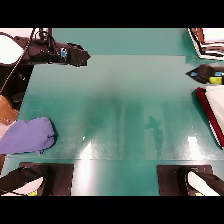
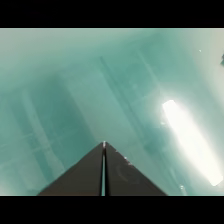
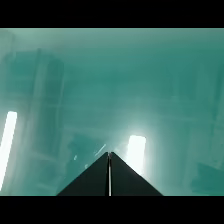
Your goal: Fold the shirts.
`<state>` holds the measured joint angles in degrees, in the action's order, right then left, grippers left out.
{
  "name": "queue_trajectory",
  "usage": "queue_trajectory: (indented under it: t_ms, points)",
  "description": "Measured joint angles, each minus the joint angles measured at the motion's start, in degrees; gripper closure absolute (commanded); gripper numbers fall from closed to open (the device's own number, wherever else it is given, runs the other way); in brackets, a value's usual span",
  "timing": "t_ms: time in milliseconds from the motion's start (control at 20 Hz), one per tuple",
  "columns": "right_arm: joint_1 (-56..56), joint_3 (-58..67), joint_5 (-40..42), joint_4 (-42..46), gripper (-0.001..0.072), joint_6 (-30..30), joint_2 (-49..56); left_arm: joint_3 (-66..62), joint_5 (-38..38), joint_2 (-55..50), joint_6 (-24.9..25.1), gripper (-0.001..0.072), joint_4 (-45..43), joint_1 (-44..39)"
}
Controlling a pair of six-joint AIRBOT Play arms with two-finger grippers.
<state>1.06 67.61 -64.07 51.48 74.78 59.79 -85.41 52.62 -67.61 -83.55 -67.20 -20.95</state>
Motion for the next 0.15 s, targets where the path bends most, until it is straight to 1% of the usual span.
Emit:
queue_trajectory:
  t_ms: [150]
  points:
    - [-5.0,0.2,0.1,-0.2,0.0693,-0.3,1.0,0.0,-0.1,0.0,0.0,0.0686,0.0,0.0]
